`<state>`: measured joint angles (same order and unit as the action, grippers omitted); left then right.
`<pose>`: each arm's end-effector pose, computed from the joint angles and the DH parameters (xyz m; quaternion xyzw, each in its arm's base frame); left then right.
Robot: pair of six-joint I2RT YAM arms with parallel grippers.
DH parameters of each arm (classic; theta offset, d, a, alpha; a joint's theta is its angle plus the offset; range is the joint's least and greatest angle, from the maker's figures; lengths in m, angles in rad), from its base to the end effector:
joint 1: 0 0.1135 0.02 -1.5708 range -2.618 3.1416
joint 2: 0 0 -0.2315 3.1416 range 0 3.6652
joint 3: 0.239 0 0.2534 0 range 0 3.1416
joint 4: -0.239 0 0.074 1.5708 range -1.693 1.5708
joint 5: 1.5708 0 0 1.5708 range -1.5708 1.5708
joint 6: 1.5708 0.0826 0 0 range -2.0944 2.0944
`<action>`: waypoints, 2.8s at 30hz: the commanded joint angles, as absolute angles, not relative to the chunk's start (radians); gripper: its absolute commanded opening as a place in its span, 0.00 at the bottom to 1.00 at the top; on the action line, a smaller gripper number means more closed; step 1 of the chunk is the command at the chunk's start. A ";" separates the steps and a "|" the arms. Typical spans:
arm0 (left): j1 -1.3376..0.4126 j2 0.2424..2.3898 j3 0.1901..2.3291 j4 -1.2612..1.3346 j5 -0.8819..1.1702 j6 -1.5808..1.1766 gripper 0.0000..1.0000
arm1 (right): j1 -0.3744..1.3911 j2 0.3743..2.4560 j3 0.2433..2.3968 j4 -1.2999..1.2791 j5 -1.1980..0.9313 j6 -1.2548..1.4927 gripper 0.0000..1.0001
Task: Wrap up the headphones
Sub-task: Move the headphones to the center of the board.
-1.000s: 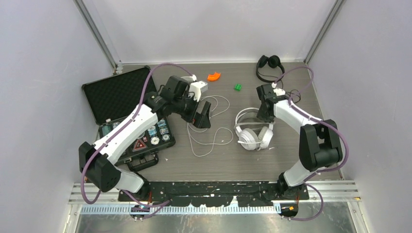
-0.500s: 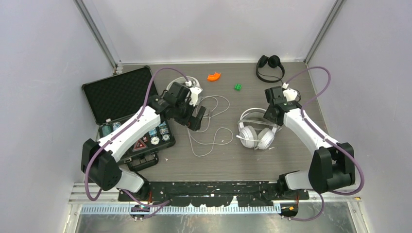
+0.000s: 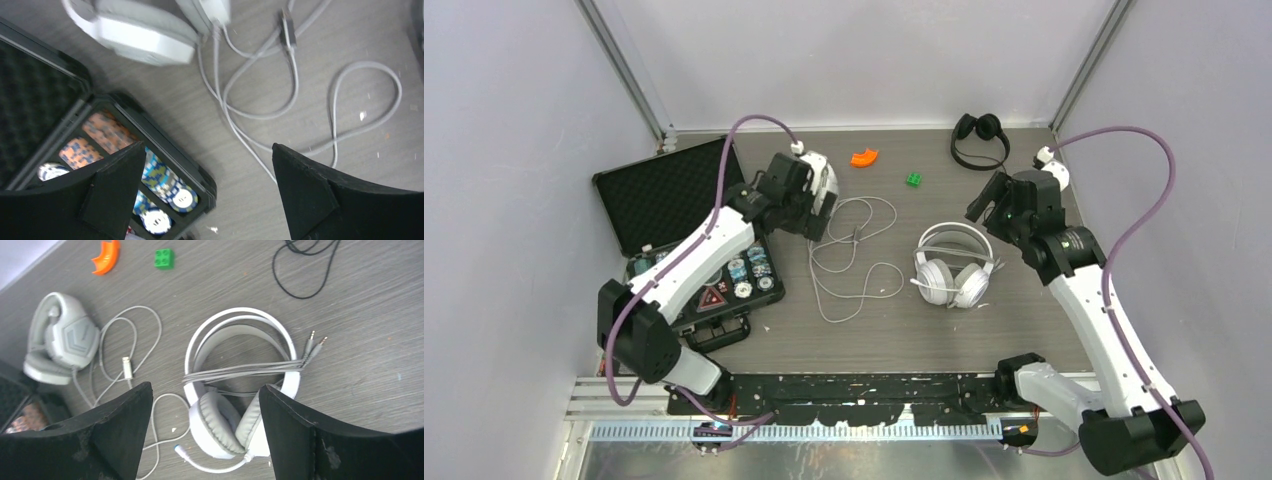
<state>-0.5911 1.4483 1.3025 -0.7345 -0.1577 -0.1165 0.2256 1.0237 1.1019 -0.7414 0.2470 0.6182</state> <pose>0.2921 -0.1804 0.2469 0.1946 0.9180 -0.0474 0.3422 0.2596 0.0389 0.2954 0.2269 0.8643 0.0771 0.4422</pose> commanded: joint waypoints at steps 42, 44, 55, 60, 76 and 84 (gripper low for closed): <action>-0.416 2.093 1.834 -0.651 0.277 -0.403 0.39 | 0.244 0.878 1.075 -0.705 -0.057 0.696 0.83; -0.455 2.045 1.793 -0.654 0.253 -0.414 0.38 | 0.245 0.879 1.071 -0.699 -0.057 0.699 0.83; -0.596 1.861 1.561 -0.518 0.171 -0.683 0.40 | 0.246 0.847 1.044 -0.699 -0.056 0.707 0.83; -0.609 1.849 1.572 -0.540 0.221 -0.647 0.63 | 0.247 0.833 1.033 -0.688 -0.087 0.720 0.83; -0.422 1.892 1.845 -0.927 0.309 0.047 0.82 | 0.247 0.752 0.988 -0.658 -0.116 0.716 0.83; -0.360 2.121 2.014 -1.024 0.343 0.295 0.83 | 0.246 0.718 0.995 -0.679 -0.124 0.708 0.83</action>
